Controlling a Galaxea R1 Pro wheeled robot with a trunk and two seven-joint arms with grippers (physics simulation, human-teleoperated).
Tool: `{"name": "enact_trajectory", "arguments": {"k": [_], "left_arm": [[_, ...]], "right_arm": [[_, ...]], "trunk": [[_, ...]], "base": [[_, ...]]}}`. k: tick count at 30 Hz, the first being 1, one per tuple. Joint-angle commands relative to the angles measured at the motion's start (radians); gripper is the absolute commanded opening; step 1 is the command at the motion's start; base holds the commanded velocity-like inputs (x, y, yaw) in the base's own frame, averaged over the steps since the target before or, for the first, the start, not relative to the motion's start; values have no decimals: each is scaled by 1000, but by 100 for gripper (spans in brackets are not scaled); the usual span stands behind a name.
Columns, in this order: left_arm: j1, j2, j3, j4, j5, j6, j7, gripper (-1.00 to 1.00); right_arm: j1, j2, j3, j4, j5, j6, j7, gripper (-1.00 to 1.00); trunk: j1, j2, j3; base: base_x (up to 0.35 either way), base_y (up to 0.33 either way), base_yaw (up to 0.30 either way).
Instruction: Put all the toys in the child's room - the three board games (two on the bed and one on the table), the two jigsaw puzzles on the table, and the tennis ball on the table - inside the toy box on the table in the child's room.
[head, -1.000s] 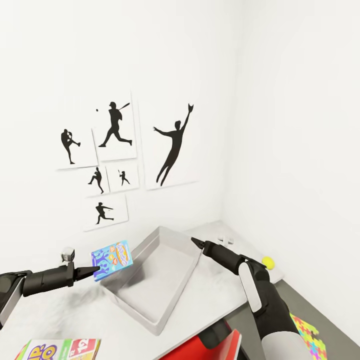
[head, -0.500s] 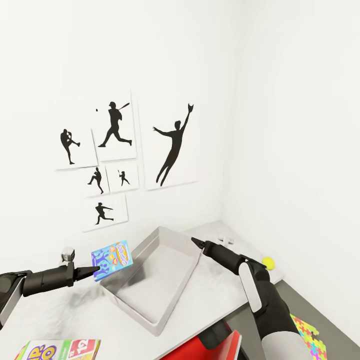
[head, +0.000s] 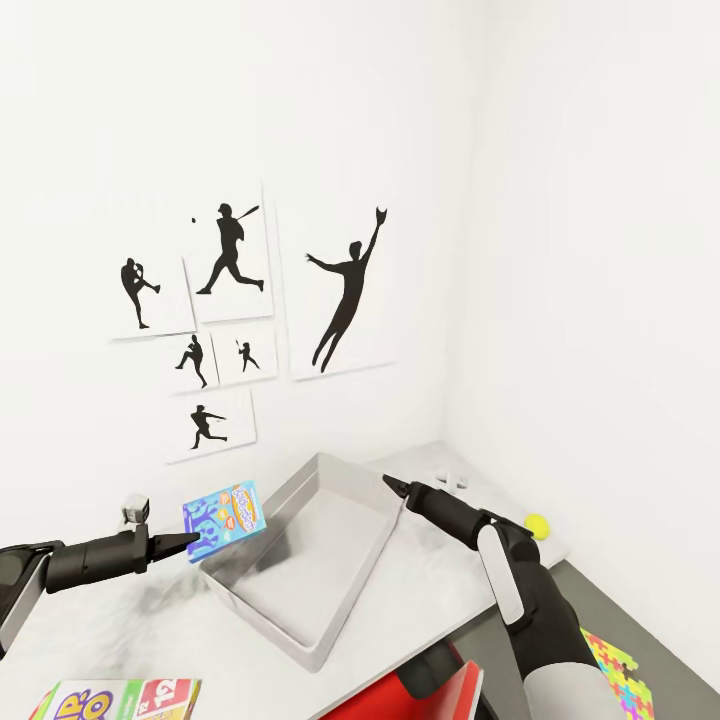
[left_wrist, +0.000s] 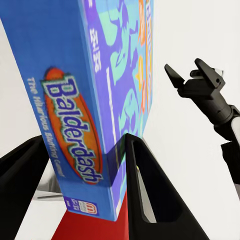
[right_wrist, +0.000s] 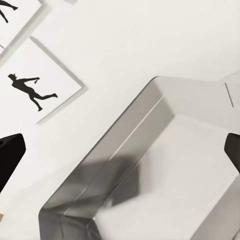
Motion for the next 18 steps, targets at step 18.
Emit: {"name": "enact_trajectory", "arguments": {"k": [18], "left_arm": [[0, 0, 0, 0, 3, 9, -1, -100]], "right_arm": [[-1, 0, -4, 0, -5, 7, 4, 100]], "trunk": [[0, -1, 0]], "base": [[0, 0, 0]]}}
